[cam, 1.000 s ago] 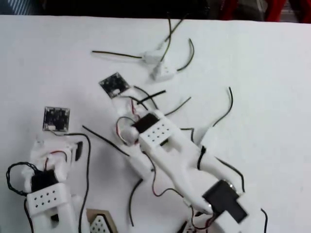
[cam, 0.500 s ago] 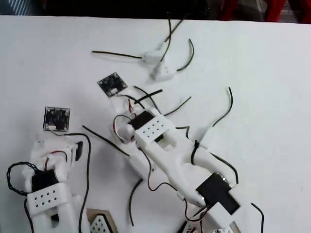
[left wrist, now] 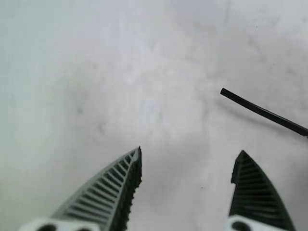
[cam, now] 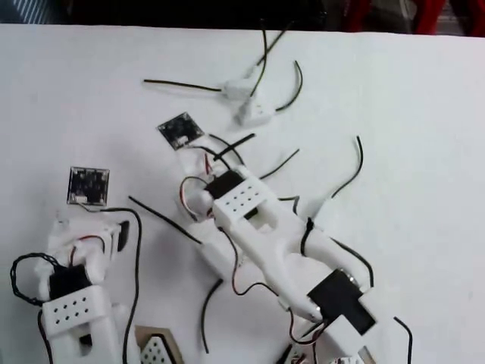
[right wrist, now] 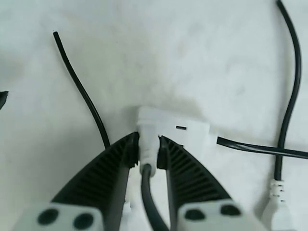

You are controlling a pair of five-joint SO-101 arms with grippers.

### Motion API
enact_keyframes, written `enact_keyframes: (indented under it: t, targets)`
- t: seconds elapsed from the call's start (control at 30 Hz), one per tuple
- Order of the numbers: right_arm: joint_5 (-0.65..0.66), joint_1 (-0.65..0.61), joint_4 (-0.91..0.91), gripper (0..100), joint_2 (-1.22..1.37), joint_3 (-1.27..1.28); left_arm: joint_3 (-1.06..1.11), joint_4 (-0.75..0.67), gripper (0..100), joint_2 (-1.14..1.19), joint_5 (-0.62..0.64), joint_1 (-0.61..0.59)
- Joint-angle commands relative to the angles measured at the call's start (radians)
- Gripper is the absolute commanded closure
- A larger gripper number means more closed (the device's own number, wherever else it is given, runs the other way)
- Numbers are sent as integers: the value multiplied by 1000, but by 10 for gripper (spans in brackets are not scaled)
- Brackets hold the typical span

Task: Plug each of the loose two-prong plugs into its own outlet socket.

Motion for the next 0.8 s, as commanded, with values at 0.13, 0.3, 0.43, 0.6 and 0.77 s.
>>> enact_keyframes:
  t: [0.13,0.3,0.43,0.6,0.77]
  targets:
    - [-5,21,39,982,1,-23,-3,-18,703,-16,2,-4]
    - [28,16,77,982,-4,-32,-3,-18,703,-16,2,-4]
    - [32,16,168,982,1,-103,-3,-18,703,-16,2,-4]
    - [32,15,194,982,12,-133,-3,-20,703,-16,2,-4]
    - [35,13,194,982,107,-140,-3,-18,703,-16,2,-4]
